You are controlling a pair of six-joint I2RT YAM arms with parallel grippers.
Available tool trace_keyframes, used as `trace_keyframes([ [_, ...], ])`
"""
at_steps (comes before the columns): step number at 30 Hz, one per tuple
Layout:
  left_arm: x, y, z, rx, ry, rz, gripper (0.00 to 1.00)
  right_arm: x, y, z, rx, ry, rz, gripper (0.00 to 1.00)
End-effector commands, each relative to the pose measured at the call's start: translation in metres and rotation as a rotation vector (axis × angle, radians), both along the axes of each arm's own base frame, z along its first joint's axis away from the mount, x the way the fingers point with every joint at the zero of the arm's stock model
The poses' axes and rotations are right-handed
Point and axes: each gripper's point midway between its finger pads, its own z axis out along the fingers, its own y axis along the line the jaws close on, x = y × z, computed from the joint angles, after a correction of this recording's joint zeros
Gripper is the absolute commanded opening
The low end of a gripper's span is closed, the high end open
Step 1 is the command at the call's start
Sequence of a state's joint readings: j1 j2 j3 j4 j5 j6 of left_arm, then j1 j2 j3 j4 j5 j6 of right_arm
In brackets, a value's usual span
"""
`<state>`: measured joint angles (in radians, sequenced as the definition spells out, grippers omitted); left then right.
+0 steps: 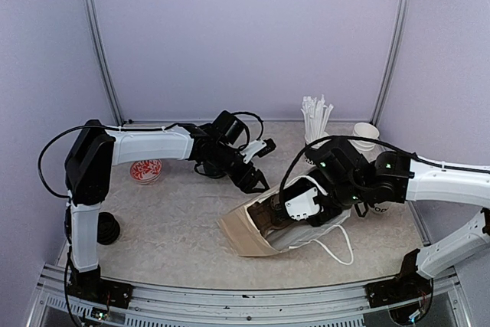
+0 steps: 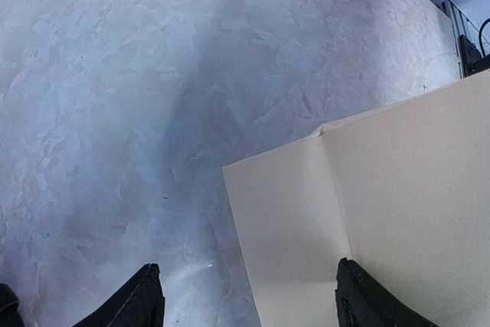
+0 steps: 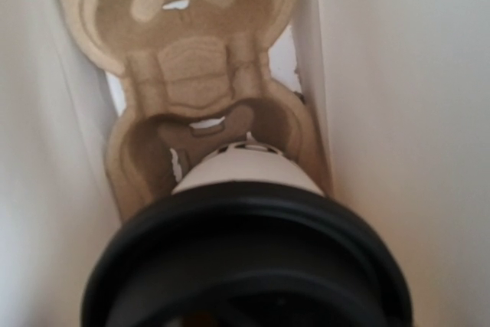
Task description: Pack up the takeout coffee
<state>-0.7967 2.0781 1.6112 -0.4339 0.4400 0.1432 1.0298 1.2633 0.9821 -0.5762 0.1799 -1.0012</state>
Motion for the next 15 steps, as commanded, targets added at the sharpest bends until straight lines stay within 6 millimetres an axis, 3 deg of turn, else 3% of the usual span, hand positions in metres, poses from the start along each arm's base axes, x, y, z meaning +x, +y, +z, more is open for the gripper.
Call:
trace_keyframes([
  [1, 0.005, -0.004, 0.0, -0.03, 0.005, -0.012, 0.75, -0.001, -0.008, -0.001, -0.017, 0.01, -0.011, 0.41],
  [7, 0.005, -0.004, -0.001, -0.046, 0.026, -0.013, 0.75, -0.014, -0.011, -0.007, -0.034, 0.064, 0.023, 0.41],
  [15, 0.002, -0.004, -0.002, -0.048, 0.036, -0.022, 0.75, -0.01, -0.008, -0.006, -0.023, 0.043, 0.029, 0.4],
])
